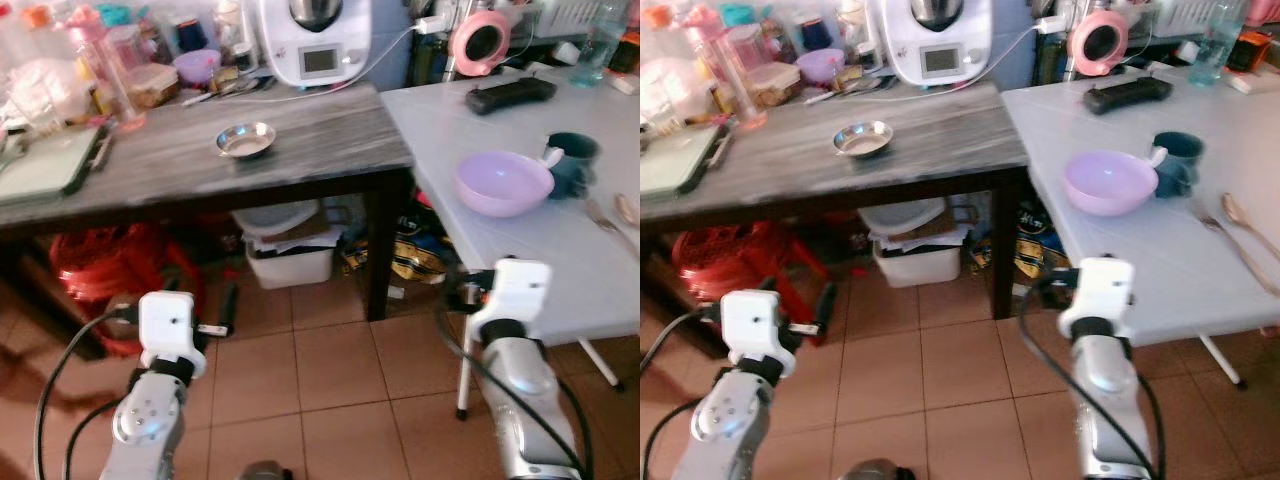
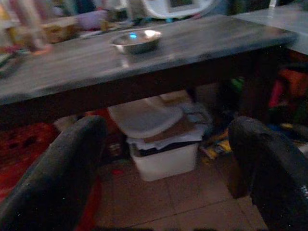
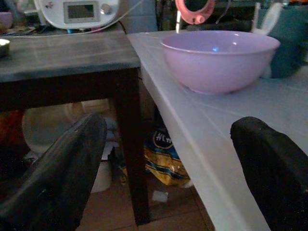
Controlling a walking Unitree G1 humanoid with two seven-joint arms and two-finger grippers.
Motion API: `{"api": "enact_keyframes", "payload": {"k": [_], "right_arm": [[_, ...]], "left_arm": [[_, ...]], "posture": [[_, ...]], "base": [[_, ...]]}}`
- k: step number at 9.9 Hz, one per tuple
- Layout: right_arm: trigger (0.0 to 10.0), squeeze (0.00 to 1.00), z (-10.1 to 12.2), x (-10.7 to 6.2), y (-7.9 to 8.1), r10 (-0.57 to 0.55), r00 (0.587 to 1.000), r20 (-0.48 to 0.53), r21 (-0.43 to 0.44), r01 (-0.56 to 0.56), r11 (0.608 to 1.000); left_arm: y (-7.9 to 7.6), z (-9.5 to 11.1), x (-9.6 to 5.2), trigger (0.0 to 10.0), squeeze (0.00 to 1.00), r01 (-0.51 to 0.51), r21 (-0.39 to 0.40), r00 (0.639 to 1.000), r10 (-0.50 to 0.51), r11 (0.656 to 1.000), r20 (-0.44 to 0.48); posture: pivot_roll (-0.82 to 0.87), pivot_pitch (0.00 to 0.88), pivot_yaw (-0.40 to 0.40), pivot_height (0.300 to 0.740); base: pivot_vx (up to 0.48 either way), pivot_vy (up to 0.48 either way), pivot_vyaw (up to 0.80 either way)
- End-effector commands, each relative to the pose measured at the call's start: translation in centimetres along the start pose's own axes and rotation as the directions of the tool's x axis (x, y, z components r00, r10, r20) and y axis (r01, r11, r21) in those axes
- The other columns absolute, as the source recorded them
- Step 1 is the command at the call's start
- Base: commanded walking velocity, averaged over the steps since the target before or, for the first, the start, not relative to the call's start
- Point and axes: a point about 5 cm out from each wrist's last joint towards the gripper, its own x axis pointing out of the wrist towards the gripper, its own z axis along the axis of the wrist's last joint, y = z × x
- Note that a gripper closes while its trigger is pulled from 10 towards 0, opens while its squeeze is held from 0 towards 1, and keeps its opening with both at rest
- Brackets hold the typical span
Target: Setting the table
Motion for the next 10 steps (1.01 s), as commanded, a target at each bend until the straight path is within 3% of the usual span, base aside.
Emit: {"api": "enact_keyframes", "payload": {"k": [1,5,8,10], "right_arm": [[10.0,0.0,0.6,-0.1,0.2,0.017,1.0,0.017,-0.002,-0.017,1.0],[10.0,0.0,0.4,-0.2,0.6,0.02,1.0,0.01,0.004,-0.02,1.0],[10.0,0.0,0.9,0.3,0.5,0.039,0.999,0.021,-0.013,-0.038,0.999],[10.0,0.0,1.6,0.8,1.2,0.074,0.996,0.047,-0.031,-0.072,0.997]], "left_arm": [[-0.3,0.2,-0.1,10.0,0.0,0.015,-0.005,1.0,-0.015,1.0,0.001],[-0.9,-0.1,-0.5,10.0,0.0,0.043,-0.017,0.999,-0.043,0.999,-0.026],[-1.2,0.4,0.1,10.0,0.0,0.051,-0.023,0.999,-0.051,0.998,-0.004],[-1.2,0.6,0.3,10.0,0.0,0.05,-0.027,0.999,-0.049,0.998,0.003]], "posture": [[0.03,0.0,0.091,0.74],[0.03,0.0,0.114,0.74],[0.03,0.008,0.095,0.74],[0.04,0.01,0.088,0.74]], "base": [[0.0,0.0,0.0],[0.0,0.0,0.0],[0.0,-0.379,0.0],[0.0,-0.431,0.0]]}}
